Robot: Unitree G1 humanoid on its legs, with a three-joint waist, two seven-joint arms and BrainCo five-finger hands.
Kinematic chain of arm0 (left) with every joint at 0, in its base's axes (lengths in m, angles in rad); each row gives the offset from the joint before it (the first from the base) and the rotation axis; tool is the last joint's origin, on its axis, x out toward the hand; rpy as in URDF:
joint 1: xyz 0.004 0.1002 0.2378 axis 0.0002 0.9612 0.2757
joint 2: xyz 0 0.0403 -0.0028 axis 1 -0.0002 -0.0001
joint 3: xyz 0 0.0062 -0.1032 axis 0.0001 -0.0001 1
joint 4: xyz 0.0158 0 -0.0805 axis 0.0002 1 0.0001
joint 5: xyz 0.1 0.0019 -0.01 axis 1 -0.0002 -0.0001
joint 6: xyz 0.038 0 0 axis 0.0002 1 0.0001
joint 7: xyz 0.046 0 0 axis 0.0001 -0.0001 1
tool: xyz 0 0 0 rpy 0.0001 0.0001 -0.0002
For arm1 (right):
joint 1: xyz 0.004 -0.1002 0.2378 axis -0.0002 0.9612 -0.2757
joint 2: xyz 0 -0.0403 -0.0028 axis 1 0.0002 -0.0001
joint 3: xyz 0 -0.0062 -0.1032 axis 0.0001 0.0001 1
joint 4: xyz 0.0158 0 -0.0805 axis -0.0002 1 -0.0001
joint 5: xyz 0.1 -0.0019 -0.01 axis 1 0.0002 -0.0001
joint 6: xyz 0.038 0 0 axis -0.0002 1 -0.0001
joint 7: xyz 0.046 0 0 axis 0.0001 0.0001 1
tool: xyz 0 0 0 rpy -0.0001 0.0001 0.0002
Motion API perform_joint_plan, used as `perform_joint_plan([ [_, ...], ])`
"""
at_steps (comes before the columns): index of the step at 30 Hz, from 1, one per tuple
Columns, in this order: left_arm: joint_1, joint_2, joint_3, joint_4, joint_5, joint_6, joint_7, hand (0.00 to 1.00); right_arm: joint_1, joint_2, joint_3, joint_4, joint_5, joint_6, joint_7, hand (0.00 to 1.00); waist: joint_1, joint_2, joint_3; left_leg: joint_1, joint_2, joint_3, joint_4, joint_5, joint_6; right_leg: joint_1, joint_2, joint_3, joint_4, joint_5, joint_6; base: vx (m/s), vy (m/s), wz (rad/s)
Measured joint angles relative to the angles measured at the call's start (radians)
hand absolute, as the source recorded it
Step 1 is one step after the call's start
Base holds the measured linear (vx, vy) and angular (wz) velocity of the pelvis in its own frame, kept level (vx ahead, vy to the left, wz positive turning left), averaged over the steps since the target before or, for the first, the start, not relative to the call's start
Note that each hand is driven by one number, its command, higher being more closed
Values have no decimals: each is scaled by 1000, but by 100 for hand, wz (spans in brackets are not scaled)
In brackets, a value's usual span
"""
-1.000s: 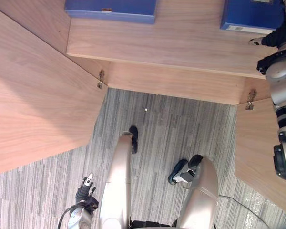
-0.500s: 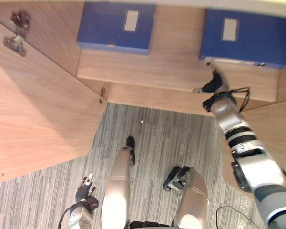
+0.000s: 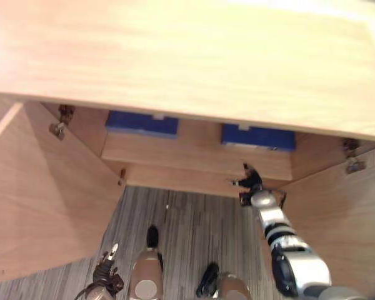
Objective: Walk over to the cabinet, pick up the folder, carry it to the office cabinet, place the folder inside the office cabinet, then close the office cabinet door
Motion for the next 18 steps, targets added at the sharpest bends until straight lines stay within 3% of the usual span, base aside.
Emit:
perform_joint_plan([
  [1,0,-9,0,12,10,0,2,0,40,26,-34,0,49,-4,-10,0,-5,-1,-26,37,-1,16,-53,20,-6,17,10,12,-37,19,2,137,-9,-38],
  [3,-15,-24,-1,49,46,2,18,0,131,84,-65,-16,166,-27,-37,0,-46,0,-67,117,-3,43,-174,71,-18,54,29,29,-105,48,6,83,-2,-36],
  [6,-51,-29,-8,58,84,10,46,0,259,150,-81,-108,280,-55,-64,0,-78,-8,-98,163,10,85,-215,86,-24,73,53,74,-157,80,5,43,-3,-42],
  [9,-77,-31,-44,58,94,18,64,0,360,160,-77,-141,330,-85,-68,0,-103,-8,-118,200,13,130,-216,84,-26,87,57,122,-178,98,2,-24,14,-44],
  [12,-76,-28,-81,69,122,24,69,0,466,165,-80,-132,368,-86,-66,0,-131,-7,-124,254,21,157,-221,75,-32,117,69,158,-191,106,-2,-64,6,-40],
  [15,-75,-32,-104,101,145,31,69,0,549,164,-95,-105,390,-85,-65,0,-142,-3,-131,288,31,187,-221,70,-29,126,79,190,-189,105,-6,-113,5,-36],
  [18,-58,-27,-114,135,168,42,69,0,593,164,-133,-34,408,-84,-63,0,-150,4,-125,372,52,284,-214,48,-35,133,104,299,-165,113,-19,-112,4,-101],
])
